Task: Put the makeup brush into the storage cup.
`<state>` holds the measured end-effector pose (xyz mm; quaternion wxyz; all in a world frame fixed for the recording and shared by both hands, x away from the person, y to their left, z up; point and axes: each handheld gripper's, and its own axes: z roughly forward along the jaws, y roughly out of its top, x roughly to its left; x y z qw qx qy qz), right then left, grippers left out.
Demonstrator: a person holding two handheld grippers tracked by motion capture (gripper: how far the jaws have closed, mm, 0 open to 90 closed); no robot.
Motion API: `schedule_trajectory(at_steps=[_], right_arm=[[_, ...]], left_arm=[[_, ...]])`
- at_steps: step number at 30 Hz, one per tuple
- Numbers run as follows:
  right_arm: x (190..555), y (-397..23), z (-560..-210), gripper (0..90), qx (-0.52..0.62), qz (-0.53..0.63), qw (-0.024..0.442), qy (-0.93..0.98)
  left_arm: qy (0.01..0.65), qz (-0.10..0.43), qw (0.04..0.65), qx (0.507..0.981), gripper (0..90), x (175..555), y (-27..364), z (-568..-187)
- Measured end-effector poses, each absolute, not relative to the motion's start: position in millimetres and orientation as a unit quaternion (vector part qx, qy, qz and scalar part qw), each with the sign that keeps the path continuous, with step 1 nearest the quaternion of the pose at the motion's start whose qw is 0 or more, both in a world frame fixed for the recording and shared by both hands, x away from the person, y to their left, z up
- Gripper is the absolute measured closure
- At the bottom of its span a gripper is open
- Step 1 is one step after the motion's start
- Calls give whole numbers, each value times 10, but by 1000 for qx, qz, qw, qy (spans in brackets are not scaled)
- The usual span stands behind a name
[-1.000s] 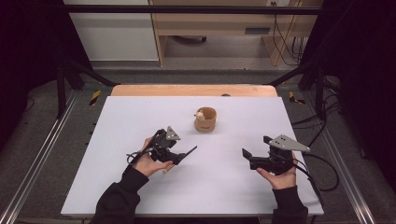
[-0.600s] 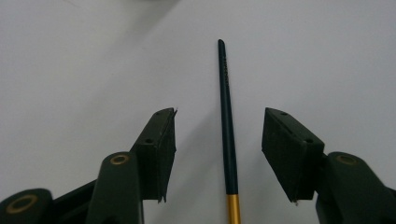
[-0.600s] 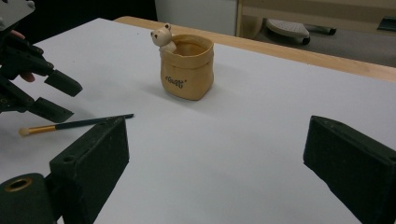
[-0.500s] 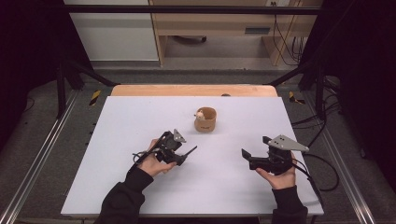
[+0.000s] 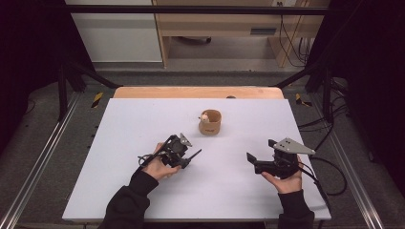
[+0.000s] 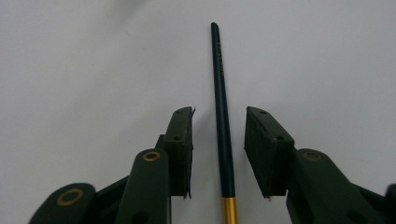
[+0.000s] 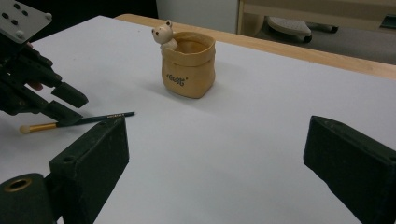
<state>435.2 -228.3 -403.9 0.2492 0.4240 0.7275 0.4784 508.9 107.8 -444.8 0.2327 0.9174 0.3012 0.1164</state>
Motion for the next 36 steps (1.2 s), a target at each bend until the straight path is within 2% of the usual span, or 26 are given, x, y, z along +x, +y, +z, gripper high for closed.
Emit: schedule_trajectory(at_steps=[20, 36], right_arm=[[4351, -2275, -4043, 70, 425, 478, 246, 729], [4353, -2270, -4048, 69, 424, 477, 246, 730]], left_arm=[[297, 95, 209, 927, 741, 5117, 1025, -4496], [301, 88, 199, 929, 804, 5112, 995, -4514]])
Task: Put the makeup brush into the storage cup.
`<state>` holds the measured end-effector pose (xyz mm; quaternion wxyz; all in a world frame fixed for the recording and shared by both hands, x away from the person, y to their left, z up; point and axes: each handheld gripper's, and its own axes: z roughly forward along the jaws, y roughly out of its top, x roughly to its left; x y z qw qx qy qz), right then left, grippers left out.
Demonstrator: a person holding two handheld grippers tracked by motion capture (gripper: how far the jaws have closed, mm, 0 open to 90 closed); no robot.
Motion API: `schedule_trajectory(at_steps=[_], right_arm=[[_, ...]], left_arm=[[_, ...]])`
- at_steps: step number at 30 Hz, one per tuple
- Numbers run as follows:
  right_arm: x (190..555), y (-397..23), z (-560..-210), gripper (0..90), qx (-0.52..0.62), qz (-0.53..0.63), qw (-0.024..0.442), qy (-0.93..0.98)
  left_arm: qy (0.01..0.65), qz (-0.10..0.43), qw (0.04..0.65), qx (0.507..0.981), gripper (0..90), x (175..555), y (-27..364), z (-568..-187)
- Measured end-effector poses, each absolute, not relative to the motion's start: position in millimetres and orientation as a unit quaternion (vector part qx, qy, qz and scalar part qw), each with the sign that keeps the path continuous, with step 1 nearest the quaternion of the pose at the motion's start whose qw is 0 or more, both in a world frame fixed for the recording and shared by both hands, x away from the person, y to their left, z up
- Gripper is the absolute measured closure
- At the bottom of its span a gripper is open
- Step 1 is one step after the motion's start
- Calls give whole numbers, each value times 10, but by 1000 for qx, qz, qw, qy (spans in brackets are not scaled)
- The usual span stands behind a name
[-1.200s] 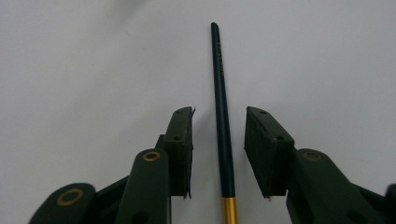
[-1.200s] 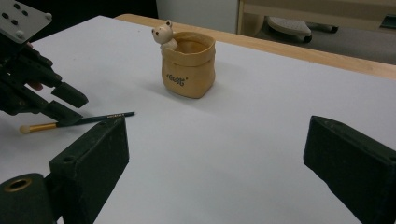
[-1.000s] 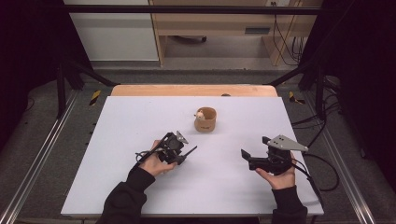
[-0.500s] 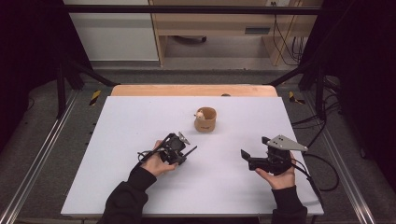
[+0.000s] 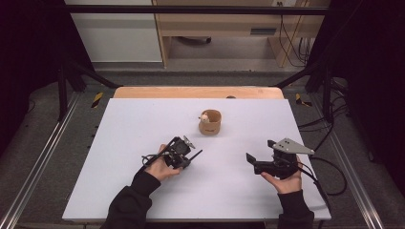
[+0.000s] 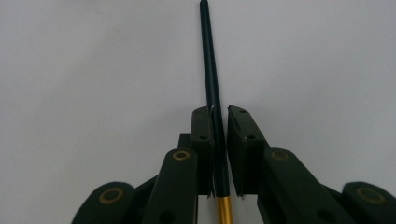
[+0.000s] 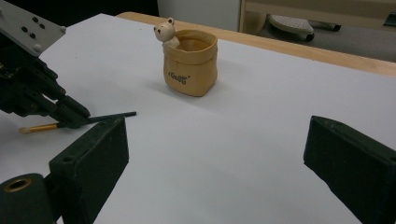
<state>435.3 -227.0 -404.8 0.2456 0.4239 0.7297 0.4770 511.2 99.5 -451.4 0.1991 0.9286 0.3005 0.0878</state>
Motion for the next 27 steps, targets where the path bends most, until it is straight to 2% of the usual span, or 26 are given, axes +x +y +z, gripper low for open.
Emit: schedule_trajectory(at_steps=[27], right_arm=[[4358, -2263, -4056, 68, 423, 476, 244, 732]], left_arm=[[305, 83, 193, 929, 830, 5121, 978, -4501]])
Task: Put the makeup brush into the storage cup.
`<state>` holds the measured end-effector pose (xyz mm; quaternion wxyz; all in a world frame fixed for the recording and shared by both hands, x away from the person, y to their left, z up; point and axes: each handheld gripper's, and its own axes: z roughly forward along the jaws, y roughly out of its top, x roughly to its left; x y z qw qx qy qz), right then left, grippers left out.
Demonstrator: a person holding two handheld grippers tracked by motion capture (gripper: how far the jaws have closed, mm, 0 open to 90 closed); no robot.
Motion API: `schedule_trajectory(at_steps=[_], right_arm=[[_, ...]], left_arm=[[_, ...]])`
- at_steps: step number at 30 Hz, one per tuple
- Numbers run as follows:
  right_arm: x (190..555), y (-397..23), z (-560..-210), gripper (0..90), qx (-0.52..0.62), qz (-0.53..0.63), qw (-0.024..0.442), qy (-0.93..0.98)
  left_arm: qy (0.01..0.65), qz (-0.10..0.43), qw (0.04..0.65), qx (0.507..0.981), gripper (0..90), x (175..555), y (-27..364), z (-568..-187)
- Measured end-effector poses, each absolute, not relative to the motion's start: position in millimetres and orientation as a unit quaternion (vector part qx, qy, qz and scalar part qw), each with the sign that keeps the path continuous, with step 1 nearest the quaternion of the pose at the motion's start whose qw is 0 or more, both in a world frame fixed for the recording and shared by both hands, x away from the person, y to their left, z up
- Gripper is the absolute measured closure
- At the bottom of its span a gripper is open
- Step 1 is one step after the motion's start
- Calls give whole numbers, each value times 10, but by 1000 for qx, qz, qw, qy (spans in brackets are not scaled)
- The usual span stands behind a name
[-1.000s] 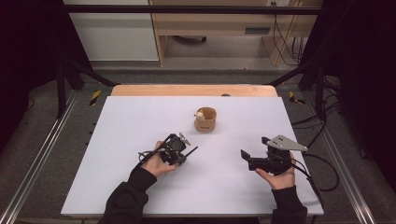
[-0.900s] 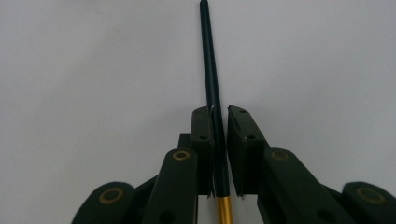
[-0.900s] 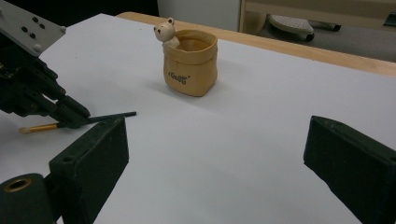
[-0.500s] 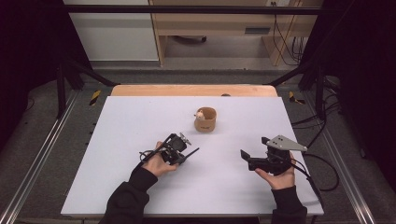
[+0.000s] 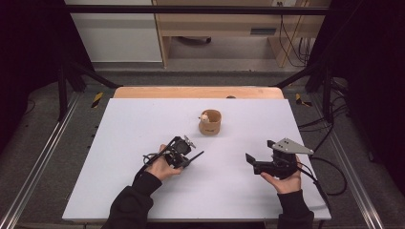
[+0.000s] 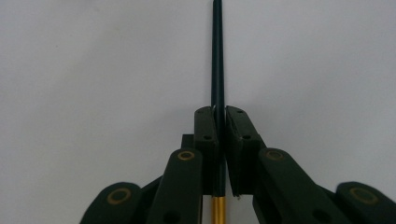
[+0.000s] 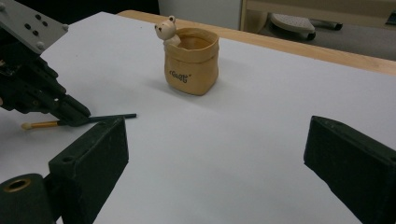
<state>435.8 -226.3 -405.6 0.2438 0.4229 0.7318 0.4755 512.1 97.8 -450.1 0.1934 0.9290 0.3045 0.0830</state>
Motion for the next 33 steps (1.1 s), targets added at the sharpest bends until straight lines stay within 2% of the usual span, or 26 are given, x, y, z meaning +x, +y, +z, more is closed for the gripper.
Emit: schedule_trajectory(at_steps=[33], right_arm=[[4359, -2178, -4062, 77, 392, 455, 248, 760]], left_arm=[[262, 72, 263, 926, 830, 4767, 1204, -4170]])
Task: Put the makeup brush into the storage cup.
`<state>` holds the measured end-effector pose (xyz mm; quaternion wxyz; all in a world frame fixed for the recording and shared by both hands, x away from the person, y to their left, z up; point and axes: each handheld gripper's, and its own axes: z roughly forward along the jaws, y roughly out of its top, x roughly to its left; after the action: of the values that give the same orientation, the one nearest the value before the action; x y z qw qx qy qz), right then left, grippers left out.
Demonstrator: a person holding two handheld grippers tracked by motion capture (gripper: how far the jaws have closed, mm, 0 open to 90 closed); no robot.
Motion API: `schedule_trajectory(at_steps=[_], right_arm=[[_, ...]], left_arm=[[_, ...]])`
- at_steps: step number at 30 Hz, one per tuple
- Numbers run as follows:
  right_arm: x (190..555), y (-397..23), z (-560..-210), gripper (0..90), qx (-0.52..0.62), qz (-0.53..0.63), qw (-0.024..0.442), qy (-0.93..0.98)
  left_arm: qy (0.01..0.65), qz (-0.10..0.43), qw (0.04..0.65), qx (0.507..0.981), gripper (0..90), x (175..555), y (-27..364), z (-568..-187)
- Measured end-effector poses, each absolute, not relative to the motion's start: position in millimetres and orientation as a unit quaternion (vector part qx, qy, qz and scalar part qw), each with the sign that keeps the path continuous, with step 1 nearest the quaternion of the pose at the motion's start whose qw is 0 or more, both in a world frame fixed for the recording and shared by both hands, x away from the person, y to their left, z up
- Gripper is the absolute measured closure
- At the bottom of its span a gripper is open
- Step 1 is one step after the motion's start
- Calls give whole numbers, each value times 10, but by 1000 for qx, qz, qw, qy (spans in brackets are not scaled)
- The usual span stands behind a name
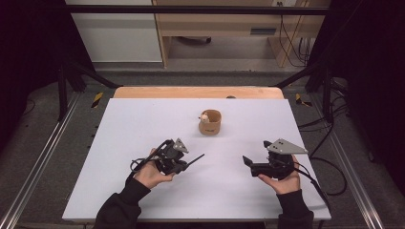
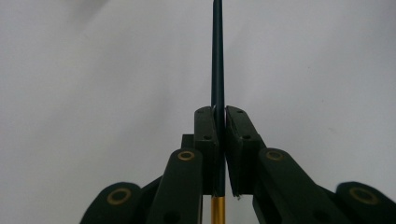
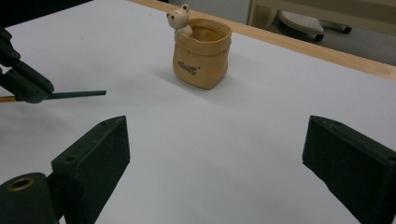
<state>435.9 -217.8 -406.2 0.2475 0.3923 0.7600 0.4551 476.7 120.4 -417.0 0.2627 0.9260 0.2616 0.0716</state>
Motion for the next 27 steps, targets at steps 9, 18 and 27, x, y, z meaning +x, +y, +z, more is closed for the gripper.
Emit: schedule_trajectory(at_steps=[9, 18, 27], right_arm=[[4363, -2130, -4058, 88, 381, 451, 249, 768], [4371, -1954, -3991, 108, 327, 418, 277, 801], [4395, -1816, -3941, 117, 290, 400, 289, 820]], left_arm=[[249, 74, 270, 927, 830, 4699, 1243, -4120], [233, 70, 256, 936, 830, 4691, 1242, -4034], [224, 67, 269, 934, 830, 4687, 1234, -4010]])
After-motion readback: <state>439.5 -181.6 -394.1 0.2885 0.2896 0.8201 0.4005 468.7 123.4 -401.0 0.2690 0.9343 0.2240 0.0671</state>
